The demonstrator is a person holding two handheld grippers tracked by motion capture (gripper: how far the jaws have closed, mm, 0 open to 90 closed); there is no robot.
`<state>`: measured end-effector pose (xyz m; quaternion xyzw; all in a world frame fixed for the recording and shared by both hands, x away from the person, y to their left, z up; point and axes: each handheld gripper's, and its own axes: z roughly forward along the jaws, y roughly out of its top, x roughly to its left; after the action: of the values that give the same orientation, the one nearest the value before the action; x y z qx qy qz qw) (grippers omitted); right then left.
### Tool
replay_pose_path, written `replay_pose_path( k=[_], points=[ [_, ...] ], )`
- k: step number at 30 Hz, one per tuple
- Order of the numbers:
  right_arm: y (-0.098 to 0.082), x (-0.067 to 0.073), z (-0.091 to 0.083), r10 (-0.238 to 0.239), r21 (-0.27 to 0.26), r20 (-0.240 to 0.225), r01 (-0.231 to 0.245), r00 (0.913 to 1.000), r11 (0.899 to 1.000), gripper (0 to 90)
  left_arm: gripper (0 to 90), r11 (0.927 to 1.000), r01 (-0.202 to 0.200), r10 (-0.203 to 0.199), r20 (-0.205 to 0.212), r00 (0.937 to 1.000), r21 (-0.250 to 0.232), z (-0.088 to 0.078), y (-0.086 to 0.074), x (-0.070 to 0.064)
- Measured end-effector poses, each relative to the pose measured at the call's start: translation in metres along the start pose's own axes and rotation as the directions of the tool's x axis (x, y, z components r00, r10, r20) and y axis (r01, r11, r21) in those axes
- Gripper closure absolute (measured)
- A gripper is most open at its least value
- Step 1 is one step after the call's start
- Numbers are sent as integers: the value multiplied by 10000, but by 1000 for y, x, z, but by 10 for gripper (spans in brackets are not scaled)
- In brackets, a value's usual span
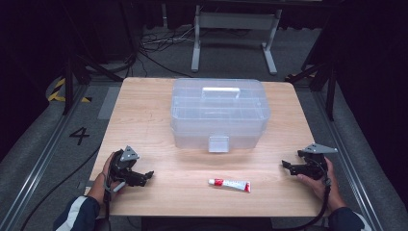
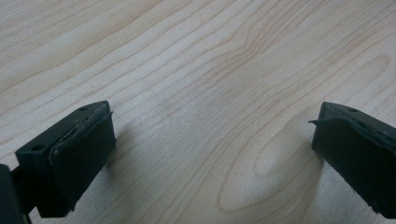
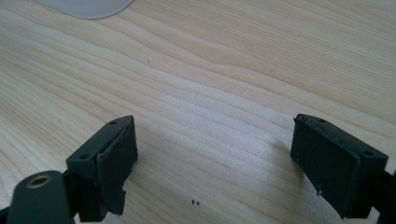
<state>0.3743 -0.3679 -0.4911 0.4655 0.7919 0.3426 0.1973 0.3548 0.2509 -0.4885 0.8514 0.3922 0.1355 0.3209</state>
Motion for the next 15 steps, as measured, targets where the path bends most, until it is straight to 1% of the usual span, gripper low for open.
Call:
replay_pose_path(
  k=[2,4,5,7,8,9,10,11,12,14,15],
  points=[
    [0,0,0,6,-3,1,-6,10000,10000,147,0,10000,-77,77,61,10000,-22,2,3,1],
    [0,0,0,8,1,1,-8,10000,10000,147,0,10000,-9,9,62,10000,-15,5,6,1],
    [0,0,0,4,0,2,-4,10000,10000,147,0,10000,-65,65,64,10000,5,6,7,1],
    [0,0,0,42,11,42,-42,10000,10000,146,0,9999,-10,9,51,10000,172,8,11,0],
    [0,1,0,61,10,74,-62,10000,10000,145,0,10000,-20,20,23,10000,96,9,12,-1],
    [-1,1,-1,120,13,123,-120,9999,9999,146,0,10000,-37,38,86,10000,-22,10,11,-1],
    [-1,1,-1,142,6,143,-142,9998,9999,146,0,10000,-37,38,86,10000,-22,10,11,-1],
    [-1,1,-1,145,-1,154,-145,9998,9999,146,0,9999,-154,154,151,9998,-21,11,12,0],
    [-1,1,-1,145,-1,154,-145,9998,9999,146,0,9999,-154,154,151,9998,-21,11,12,0],
    [-1,1,-1,144,3,144,-144,9998,9999,147,0,9996,-275,275,152,9995,-41,11,12,1],
    [-1,1,-1,127,5,127,-127,9998,9999,148,1,9997,-253,253,190,9995,-26,11,12,0]
  ],
)
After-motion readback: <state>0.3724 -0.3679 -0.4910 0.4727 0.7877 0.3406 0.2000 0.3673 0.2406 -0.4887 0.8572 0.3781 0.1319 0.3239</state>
